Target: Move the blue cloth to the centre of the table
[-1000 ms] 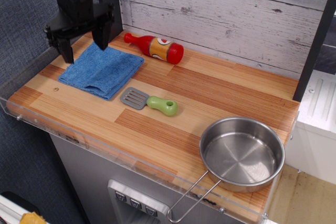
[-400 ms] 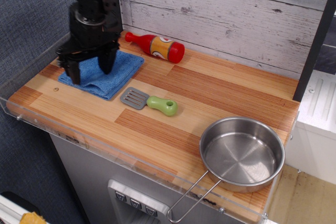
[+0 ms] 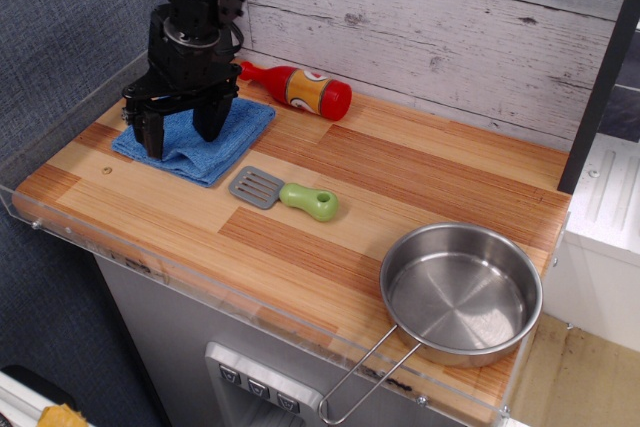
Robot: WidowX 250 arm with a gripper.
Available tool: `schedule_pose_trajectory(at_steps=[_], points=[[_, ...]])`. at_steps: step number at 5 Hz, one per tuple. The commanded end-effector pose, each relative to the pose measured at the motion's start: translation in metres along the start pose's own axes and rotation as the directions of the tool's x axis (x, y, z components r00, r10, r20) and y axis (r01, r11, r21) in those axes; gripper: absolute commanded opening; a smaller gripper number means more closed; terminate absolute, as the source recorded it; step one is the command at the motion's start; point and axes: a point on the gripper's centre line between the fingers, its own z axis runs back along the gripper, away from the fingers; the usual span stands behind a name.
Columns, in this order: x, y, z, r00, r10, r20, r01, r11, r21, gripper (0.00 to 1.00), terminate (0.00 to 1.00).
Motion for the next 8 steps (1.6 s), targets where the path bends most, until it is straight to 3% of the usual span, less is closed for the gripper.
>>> schedule_pose_trajectory(at_steps=[1, 2, 5, 8], points=[[-0.006, -0.006, 0.005, 0.999, 0.044, -0.022, -0.047, 0.986, -0.159, 1.0, 0.0], [-0.007, 0.001, 0.011, 0.985, 0.143, -0.094, -0.164, 0.941, -0.297, 1.0, 0.0], [-0.017, -0.006, 0.013, 0.994, 0.078, -0.081, -0.098, 0.958, -0.269, 1.0, 0.0], [-0.066, -0.035, 0.024, 0.993, -0.102, -0.064, 0.078, 0.953, -0.294, 1.0, 0.0]])
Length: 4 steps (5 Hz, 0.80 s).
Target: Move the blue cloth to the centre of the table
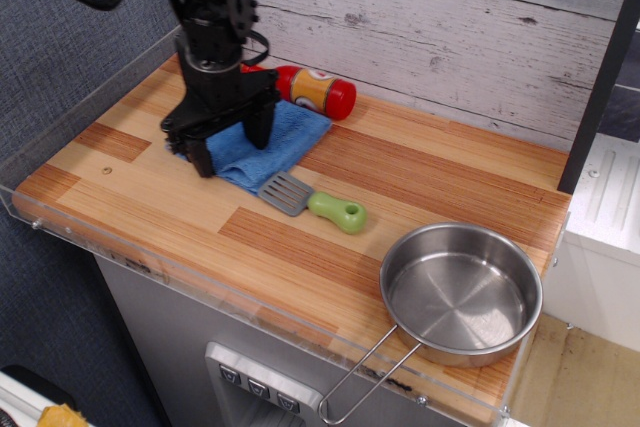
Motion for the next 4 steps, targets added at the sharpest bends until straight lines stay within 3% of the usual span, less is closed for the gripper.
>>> schedule_pose_trajectory(at_steps=[1, 4], points=[[-0.035, -0.019, 0.012, 0.994, -0.106, 0.007, 0.107, 0.994, -0.025, 1.0, 0.0], [-0.089, -0.038, 0.014, 0.958, -0.288, -0.003, 0.287, 0.956, -0.061, 1.0, 0.0]])
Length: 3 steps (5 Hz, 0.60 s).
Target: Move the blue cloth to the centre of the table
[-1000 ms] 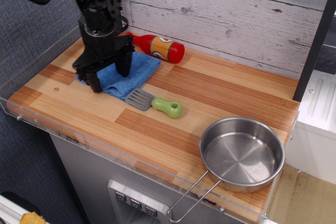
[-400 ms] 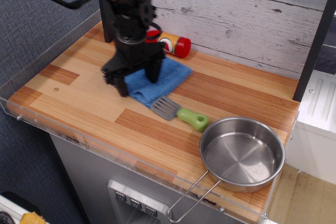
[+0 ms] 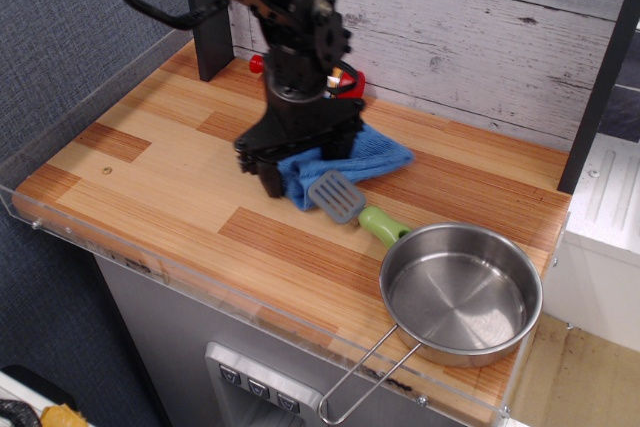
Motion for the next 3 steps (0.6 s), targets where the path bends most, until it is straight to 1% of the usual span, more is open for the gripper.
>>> schedule_pose_trajectory(at_steps=[1, 3], points=[[-0.025, -0.012, 0.007, 0.995, -0.103, 0.008, 0.103, 0.994, -0.026, 1.0, 0.0], [-0.007, -0.004, 0.015, 0.997, -0.059, 0.049, 0.06, 0.998, -0.016, 1.0, 0.0]])
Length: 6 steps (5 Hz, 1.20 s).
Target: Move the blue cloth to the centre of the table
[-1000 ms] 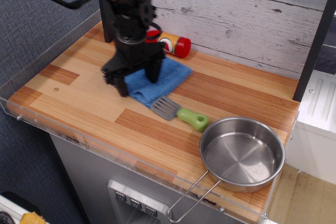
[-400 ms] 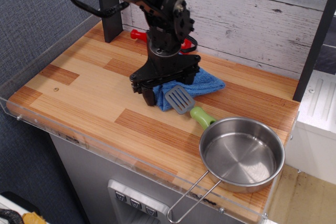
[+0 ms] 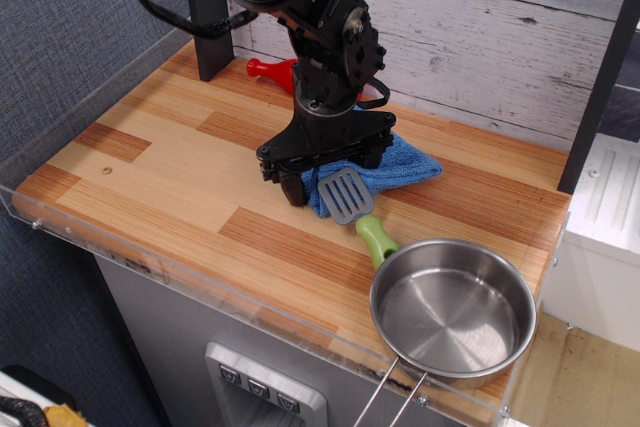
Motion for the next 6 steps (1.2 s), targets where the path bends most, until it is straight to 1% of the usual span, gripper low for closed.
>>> schedule_pose_trajectory(at_steps=[1, 2, 3, 4, 5, 6], points=[[0.011, 0.007, 0.016, 0.999, 0.037, 0.038, -0.037, 0.999, -0.007, 1.0, 0.0], [0.018, 0.006, 0.025, 0.997, 0.028, 0.073, -0.025, 0.999, -0.032, 1.0, 0.0], [0.033, 0.007, 0.048, 0.987, 0.026, 0.158, -0.017, 0.998, -0.058, 1.0, 0.0], [0.048, 0.009, 0.075, 0.969, 0.055, 0.239, -0.036, 0.996, -0.083, 1.0, 0.0], [0.057, 0.011, 0.093, 0.955, 0.078, 0.286, -0.051, 0.994, -0.1, 1.0, 0.0], [0.066, 0.014, 0.117, 0.933, 0.101, 0.345, -0.06, 0.99, -0.127, 1.0, 0.0]])
